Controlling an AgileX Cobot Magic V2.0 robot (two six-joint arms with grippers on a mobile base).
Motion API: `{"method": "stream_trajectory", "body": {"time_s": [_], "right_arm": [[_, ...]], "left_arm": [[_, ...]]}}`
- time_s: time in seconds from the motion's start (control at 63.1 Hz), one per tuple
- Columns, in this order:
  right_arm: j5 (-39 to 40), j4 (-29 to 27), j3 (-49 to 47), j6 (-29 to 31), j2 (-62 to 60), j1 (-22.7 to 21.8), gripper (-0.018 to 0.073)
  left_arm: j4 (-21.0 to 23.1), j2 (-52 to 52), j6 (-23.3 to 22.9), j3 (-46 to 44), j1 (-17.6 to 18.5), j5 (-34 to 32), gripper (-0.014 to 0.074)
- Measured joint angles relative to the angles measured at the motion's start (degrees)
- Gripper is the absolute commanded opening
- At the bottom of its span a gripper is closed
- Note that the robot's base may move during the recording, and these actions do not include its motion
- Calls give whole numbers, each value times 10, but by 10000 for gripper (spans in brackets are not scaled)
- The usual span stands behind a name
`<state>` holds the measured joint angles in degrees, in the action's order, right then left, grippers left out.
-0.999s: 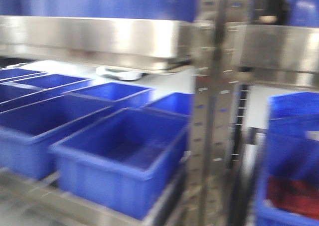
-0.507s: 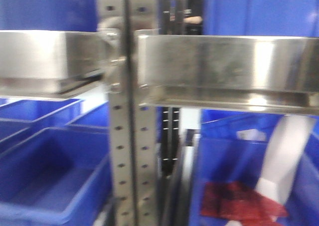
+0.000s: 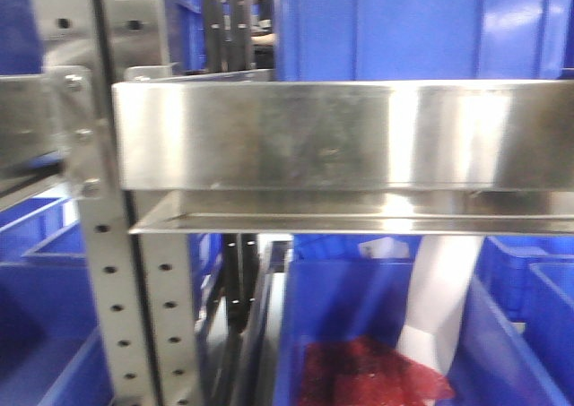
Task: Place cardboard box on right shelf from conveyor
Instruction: 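Drive up to the steel shelf rack with blue bins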
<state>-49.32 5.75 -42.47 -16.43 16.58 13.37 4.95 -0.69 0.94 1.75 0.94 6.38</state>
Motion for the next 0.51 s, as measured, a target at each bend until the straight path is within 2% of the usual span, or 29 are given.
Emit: {"method": "stream_trajectory", "body": {"time_s": [0.507], "right_arm": [[0,0,0,0,0,0,235]], "left_arm": [[0,0,0,0,0,0,-119]]}}
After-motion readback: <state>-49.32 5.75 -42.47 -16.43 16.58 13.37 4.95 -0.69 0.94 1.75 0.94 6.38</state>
